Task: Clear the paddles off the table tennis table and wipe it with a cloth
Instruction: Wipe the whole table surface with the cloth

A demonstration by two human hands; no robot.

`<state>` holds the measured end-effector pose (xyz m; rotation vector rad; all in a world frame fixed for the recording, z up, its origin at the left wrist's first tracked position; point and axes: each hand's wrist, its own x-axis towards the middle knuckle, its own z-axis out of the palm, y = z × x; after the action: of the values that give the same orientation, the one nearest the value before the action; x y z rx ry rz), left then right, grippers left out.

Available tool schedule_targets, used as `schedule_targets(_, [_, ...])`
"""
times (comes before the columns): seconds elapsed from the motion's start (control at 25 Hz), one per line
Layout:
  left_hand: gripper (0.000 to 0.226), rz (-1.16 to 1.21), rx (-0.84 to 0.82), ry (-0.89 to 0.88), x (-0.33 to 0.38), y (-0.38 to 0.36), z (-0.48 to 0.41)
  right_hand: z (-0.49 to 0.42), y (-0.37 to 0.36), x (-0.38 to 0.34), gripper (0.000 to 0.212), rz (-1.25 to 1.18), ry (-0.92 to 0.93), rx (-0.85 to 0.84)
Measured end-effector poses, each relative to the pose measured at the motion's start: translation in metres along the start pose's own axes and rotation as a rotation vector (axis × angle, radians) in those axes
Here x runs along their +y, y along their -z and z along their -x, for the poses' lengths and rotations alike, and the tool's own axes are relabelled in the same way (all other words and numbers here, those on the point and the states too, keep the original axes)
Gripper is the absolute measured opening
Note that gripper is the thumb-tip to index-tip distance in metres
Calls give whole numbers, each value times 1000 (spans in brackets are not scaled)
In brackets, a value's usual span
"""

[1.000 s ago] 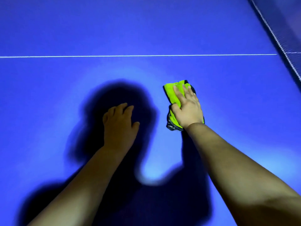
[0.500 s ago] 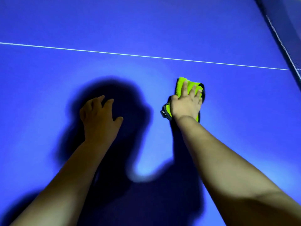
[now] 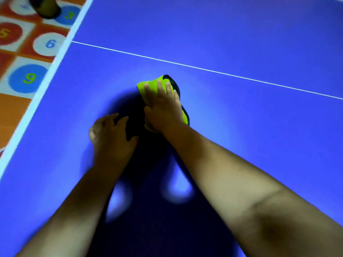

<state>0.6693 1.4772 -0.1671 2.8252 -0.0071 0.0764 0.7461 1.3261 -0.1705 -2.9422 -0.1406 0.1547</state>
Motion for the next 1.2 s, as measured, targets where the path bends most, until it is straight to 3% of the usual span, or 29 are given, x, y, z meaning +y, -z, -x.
schedule_targets(0.12, [66, -24, 1, -17, 3, -3, -4, -32, 7, 12, 64, 13, 111, -41])
schedule_targets(0.24, [66, -54, -5, -62, 31, -9, -14, -46, 11, 48, 62, -18, 78, -32])
schedule_targets(0.6, [67, 26, -73, -264, 199, -63, -27, -1, 49, 274, 60, -153, -368, 170])
schedule_targets(0.84, [67, 33, -117, -373, 276, -86, -6, 46, 66, 376, 69, -156, -659, 219])
schedule_targets(1.2, [66, 1, -175, -488, 323, -80, 41, 156, 64, 407, 77, -158, -932, 260])
